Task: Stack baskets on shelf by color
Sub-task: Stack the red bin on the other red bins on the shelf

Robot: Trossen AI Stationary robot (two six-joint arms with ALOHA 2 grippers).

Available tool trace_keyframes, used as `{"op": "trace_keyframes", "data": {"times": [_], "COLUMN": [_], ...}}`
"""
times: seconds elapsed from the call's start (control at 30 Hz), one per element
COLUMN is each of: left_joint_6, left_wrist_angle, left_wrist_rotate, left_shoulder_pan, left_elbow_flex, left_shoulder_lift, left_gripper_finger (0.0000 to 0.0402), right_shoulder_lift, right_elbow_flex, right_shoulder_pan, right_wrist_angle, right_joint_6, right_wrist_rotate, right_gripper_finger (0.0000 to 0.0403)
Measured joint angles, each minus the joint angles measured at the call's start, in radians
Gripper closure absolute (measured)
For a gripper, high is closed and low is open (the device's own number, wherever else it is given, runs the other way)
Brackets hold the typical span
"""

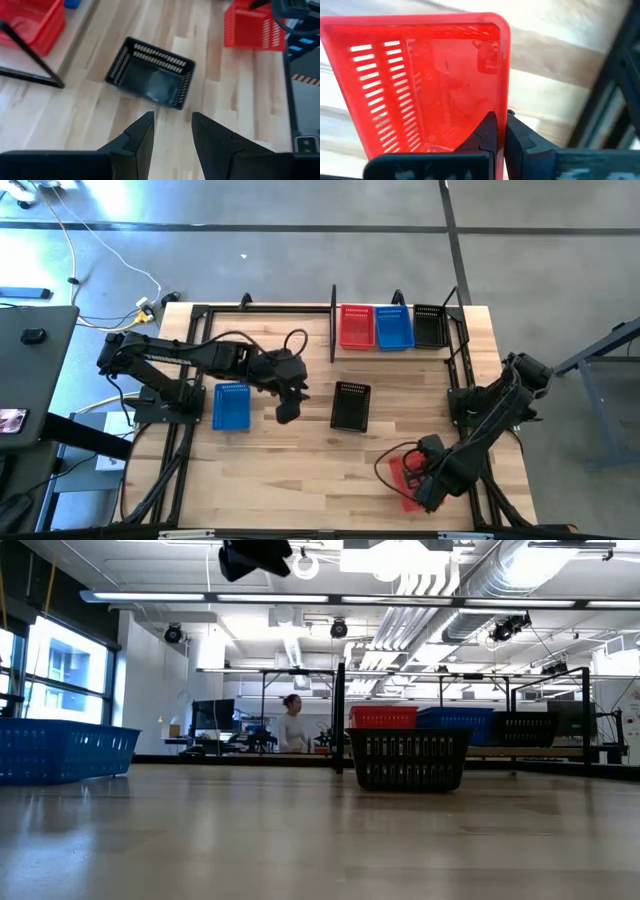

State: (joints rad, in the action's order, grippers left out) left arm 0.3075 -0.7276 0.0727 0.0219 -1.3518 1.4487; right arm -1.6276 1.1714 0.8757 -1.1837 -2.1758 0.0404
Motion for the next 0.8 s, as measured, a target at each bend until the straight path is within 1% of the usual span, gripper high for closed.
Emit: {"op": "trace_keyframes", "data": {"times": [0.1,0.2,0.4,0.53,0.8], "left_joint_6": [0.005,0.006,-0.007,-0.034,-0.092], "left_wrist_angle": [0.023,0.059,0.126,0.134,0.134], "left_wrist_rotate": [0.022,0.049,0.082,0.136,0.256], "left_shoulder_pan": [-0.040,-0.082,-0.154,-0.196,-0.250], "left_elbow_flex": [0.000,0.000,0.000,0.000,0.000], "left_shoulder_lift": [0.000,0.000,0.000,0.000,0.000], "left_gripper_finger": [0.0280,0.0280,0.0280,0.0280,0.0280], "right_shoulder_lift": [0.000,0.000,0.000,0.000,0.000], "right_elbow_flex": [0.041,0.071,0.132,0.175,0.244], "right_shoulder_pan": [-0.018,-0.044,-0.122,-0.191,-0.335], "right_wrist_angle": [-0.026,-0.053,-0.112,-0.117,-0.111], "right_joint_6": [0.007,0.024,0.050,0.116,0.259], "right_wrist_rotate": [-0.084,-0.144,-0.283,-0.389,-0.556], "right_gripper_finger": [0.0402,0.0402,0.0402,0.0403,0.0403]}}
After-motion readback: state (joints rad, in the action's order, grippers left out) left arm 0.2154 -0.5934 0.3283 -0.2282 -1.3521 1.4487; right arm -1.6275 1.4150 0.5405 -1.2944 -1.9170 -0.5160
